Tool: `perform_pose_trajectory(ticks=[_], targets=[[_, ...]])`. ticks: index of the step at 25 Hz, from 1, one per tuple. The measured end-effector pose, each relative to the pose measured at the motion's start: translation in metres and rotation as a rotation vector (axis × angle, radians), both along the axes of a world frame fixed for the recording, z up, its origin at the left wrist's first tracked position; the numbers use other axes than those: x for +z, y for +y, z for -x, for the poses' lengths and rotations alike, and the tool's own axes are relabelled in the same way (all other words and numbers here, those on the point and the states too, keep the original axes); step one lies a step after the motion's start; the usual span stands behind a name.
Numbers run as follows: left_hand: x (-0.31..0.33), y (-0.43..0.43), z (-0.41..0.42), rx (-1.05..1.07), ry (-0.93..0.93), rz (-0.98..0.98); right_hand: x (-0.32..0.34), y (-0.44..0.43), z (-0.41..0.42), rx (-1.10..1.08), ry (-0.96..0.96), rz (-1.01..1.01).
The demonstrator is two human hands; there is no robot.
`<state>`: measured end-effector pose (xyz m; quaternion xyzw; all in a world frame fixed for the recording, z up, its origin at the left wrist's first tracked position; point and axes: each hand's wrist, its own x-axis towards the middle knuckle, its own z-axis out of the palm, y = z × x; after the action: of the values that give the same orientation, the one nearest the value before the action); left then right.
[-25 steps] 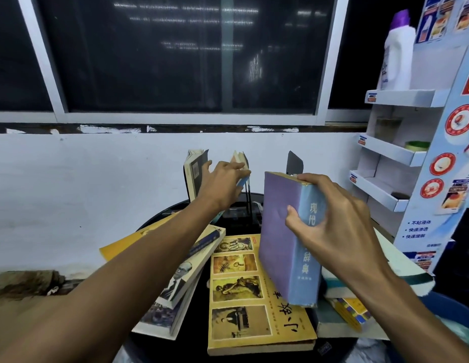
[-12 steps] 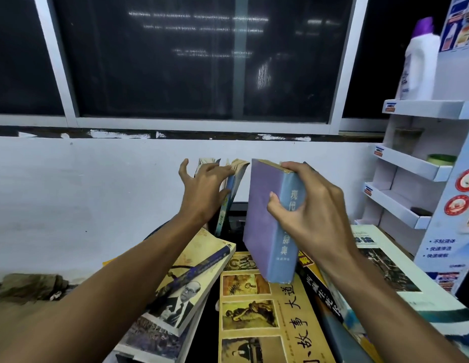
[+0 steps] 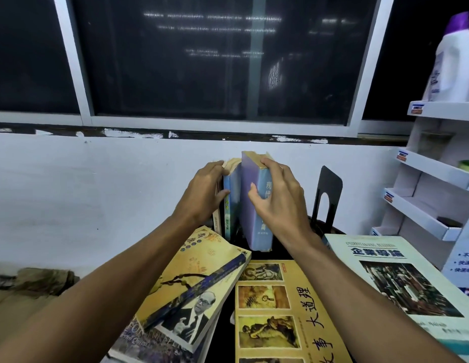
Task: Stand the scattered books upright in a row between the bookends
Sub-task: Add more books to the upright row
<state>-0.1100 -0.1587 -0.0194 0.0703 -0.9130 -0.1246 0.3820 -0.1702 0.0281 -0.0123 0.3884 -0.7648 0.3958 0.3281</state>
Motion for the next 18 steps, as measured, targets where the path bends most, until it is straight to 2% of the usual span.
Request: perform_pose_trajectory(ticks=[9, 13, 18], targets=[[-0.007, -0.004, -0.005, -0.063, 0.020, -0.165, -0.033, -0.046, 0.023, 0.005, -0.009, 0.059], [-0.008, -0.003, -0.005, -0.133, 0.051, -0.124, -0.042, -0.057, 0.033, 0.003, -0.055, 0.068], [-0.011, -0.009, -0.003, -0.108, 0.052, -0.096, -0.058, -0.065, 0.035, 0.001, -0.128, 0.040]])
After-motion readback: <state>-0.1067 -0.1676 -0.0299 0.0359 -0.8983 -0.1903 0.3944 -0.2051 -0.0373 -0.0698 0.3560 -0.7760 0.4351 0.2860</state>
